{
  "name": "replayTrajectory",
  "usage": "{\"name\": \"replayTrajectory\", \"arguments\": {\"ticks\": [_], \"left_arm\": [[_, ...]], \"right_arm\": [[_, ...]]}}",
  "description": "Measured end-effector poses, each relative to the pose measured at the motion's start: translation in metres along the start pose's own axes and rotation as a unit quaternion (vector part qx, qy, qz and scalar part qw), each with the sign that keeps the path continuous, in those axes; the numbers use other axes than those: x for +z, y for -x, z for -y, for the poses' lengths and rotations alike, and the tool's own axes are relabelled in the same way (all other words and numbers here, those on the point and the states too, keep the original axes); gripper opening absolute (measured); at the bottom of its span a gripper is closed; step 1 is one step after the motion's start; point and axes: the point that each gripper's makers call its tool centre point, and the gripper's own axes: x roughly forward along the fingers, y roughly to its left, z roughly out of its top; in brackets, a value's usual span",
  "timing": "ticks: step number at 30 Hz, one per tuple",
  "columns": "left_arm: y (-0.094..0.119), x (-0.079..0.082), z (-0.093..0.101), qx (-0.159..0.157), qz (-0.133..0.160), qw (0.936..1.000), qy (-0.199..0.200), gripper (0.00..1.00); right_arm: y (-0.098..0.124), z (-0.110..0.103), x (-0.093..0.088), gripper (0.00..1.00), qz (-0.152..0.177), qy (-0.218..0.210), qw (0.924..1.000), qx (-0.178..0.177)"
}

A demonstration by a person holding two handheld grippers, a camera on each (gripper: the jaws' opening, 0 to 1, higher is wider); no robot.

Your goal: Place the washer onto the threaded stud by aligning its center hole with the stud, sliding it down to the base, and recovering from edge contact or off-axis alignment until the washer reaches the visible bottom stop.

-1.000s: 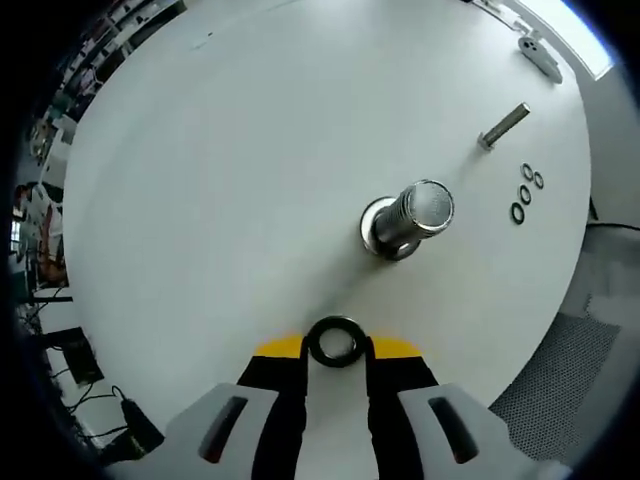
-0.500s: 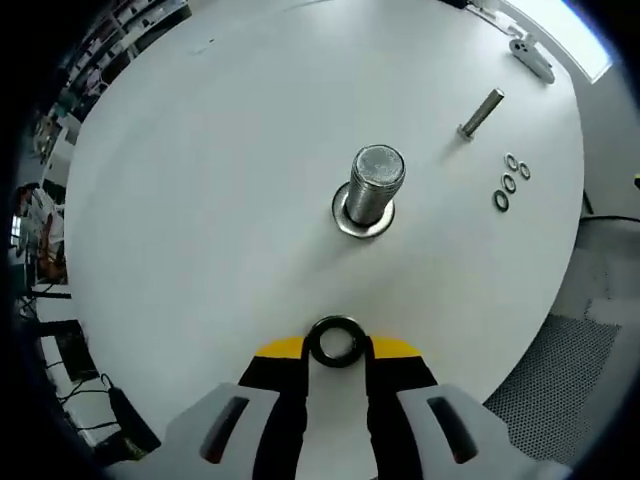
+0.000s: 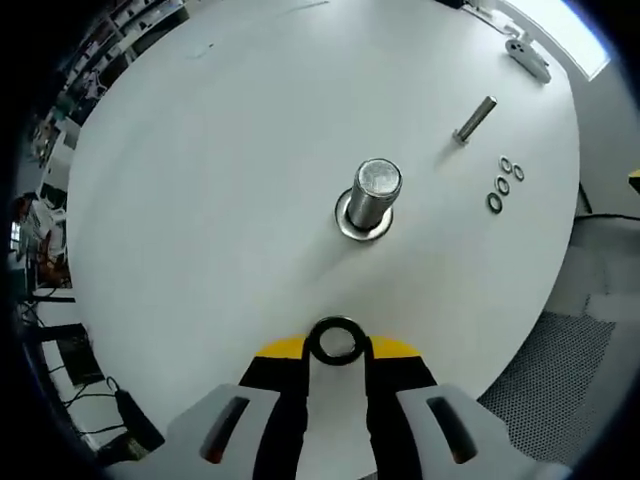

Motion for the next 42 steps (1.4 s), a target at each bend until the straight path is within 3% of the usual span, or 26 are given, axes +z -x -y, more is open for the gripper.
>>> {"name": "replayTrajectory", "arguments": {"ticks": [19,39,42], "left_arm": [[0.056,0.063,0.006,-0.01,0.062,0.996,-0.064,0.19],[0.044,0.081,0.022,-0.024,0.054,0.9952,-0.078,0.19],[0.041,0.083,0.02,-0.013,0.049,0.994,-0.098,0.19]], "right_arm": [[0.0,-0.002,0.0,0.35,0.0,0.003,1.0,0.004],[0.0,-0.001,0.002,0.35,0.004,-0.002,1.0,0.003],[0.0,0.0,0.001,0.35,0.003,-0.002,1.0,0.002]]}}
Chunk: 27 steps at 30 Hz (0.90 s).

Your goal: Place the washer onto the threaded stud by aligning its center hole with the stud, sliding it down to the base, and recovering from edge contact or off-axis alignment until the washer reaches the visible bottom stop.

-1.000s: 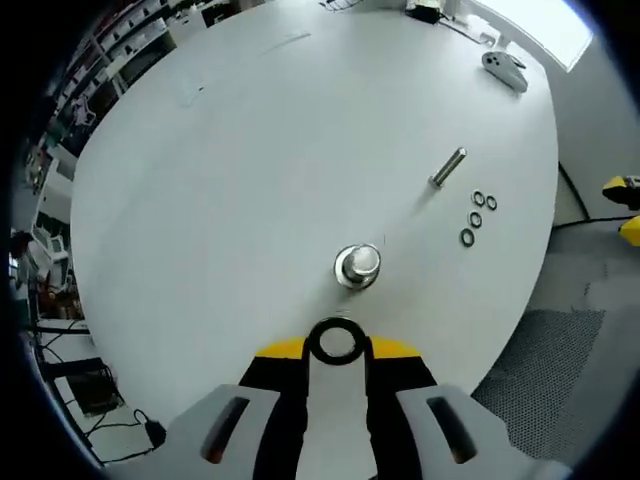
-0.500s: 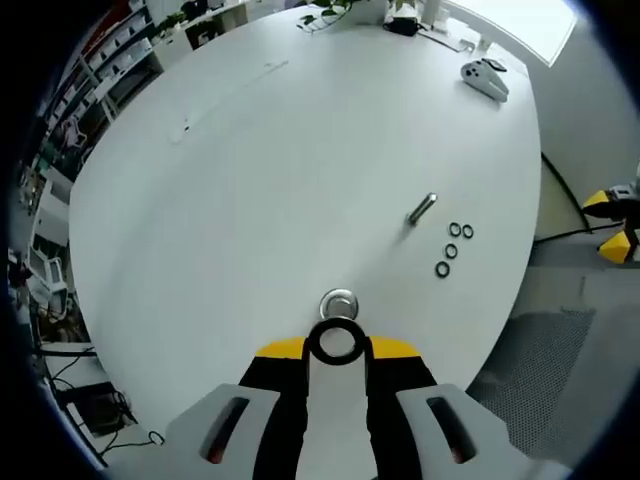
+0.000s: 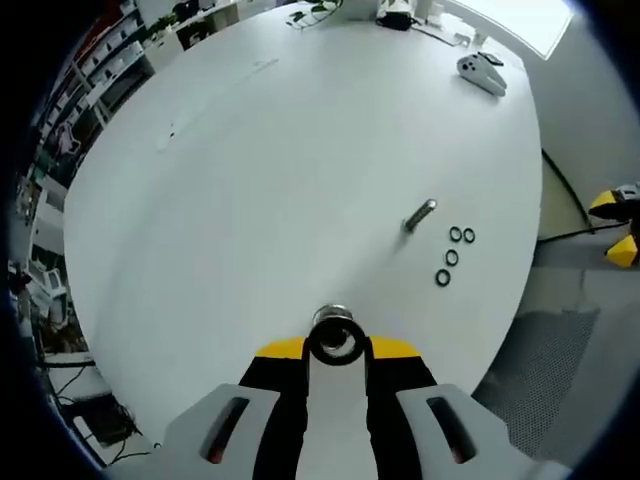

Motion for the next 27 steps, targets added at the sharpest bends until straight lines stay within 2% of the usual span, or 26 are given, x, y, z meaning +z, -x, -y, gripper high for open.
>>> {"name": "replayTrajectory", "arguments": {"ticks": [9,18,27], "left_arm": [[-0.008,0.0,-0.001,-0.003,-0.013,0.9997,-0.019,0.19],[-0.029,-0.004,-0.001,-0.006,-0.029,0.9988,-0.037,0.19],[-0.04,-0.008,0.001,-0.005,-0.036,0.9977,-0.058,0.19]], "right_arm": [[0.0,0.001,0.0,0.35,0.0,-0.001,1.0,-0.003],[0.0,0.004,-0.001,0.35,-0.002,-0.003,1.0,-0.009],[0.0,0.005,-0.002,0.35,-0.002,-0.005,0.9999,-0.013]]}}
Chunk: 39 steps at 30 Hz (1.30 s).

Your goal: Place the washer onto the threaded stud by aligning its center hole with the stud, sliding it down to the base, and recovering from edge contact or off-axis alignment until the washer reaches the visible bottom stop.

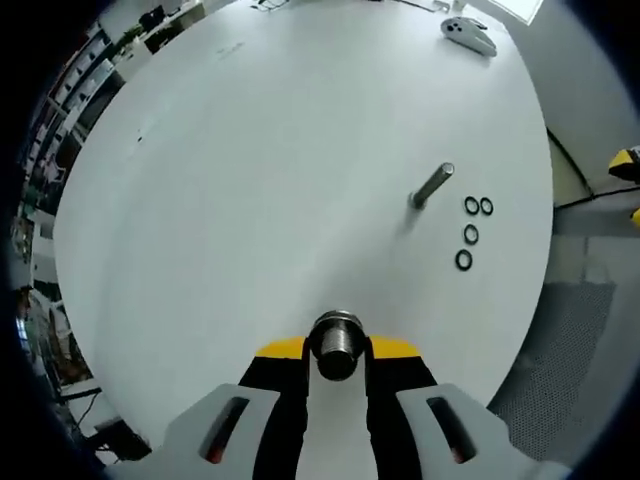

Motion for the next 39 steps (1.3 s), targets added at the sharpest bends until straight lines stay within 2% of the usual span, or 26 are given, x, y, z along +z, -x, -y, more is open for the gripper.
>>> {"name": "replayTrajectory", "arguments": {"ticks": [3,15,23,27,33,39], "left_arm": [[-0.003,-0.001,0.001,0.01,-0.006,0.9994,-0.033,0.19],[-0.009,-0.003,0.005,0.003,-0.011,0.9993,-0.035,0.19],[-0.01,-0.001,0.004,-0.002,0.008,0.9994,-0.034,0.21],[-0.008,-0.001,0.001,0.008,0.017,0.9994,-0.028,0.31],[0.007,-0.007,0.0,0.014,0.04,0.999,0.015,0.28],[0.021,-0.015,-0.002,0.033,0.066,0.9967,0.034,0.29]], "right_arm": [[0.0,0.001,-0.001,0.35,-0.003,0.002,1.0,-0.003],[0.0,0.003,-0.002,0.35,-0.007,0.002,1.0,-0.007],[0.0,0.004,-0.003,0.35,-0.006,-0.002,0.9999,-0.011],[0.0,0.004,-0.002,0.35,-0.005,-0.002,0.9999,-0.009],[0.0,0.002,-0.002,0.35,-0.004,0.0,1.0,-0.004],[0.001,-0.001,0.0,0.35,0.002,0.0,1.0,0.002]]}}
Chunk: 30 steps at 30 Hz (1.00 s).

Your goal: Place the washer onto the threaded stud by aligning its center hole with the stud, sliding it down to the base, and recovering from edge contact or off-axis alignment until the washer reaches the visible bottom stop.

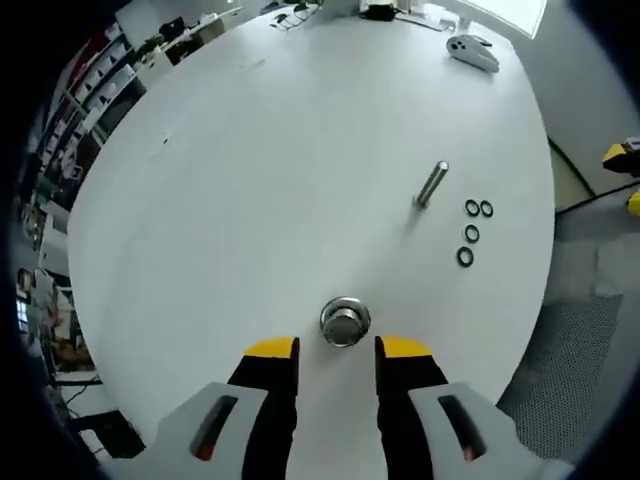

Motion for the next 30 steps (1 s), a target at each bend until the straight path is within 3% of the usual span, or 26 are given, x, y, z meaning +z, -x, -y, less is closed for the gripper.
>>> {"name": "replayTrajectory", "arguments": {"ticks": [7,12,15,20,25,30], "left_arm": [[0.019,-0.003,0.007,0.013,0.063,0.9965,0.053,0.32],[0.032,-0.004,0.018,0.022,0.096,0.993,0.065,0.33],[0.043,-0.001,0.023,0.024,0.126,0.9884,0.082,0.34],[0.065,0.005,0.034,0.01,0.192,0.9732,0.126,0.38],[0.08,-0.007,0.037,0.028,0.204,0.969,0.137,0.38],[0.095,-0.016,0.043,0.025,0.22,0.9626,0.155,0.4]], "right_arm": [[0.001,-0.004,0.002,0.35,0.005,0.008,0.9999,0.008],[0.002,-0.004,0.006,0.34,0.017,0.008,0.9998,0.01],[0.001,-0.005,0.004,0.34,0.011,0.012,0.9998,0.012],[0.001,-0.007,0.003,0.34,0.009,0.016,0.9997,0.015],[0.001,-0.009,0.003,0.34,0.009,0.017,0.9996,0.02],[0.001,-0.01,0.002,0.34,0.008,0.019,0.9995,0.023]]}}
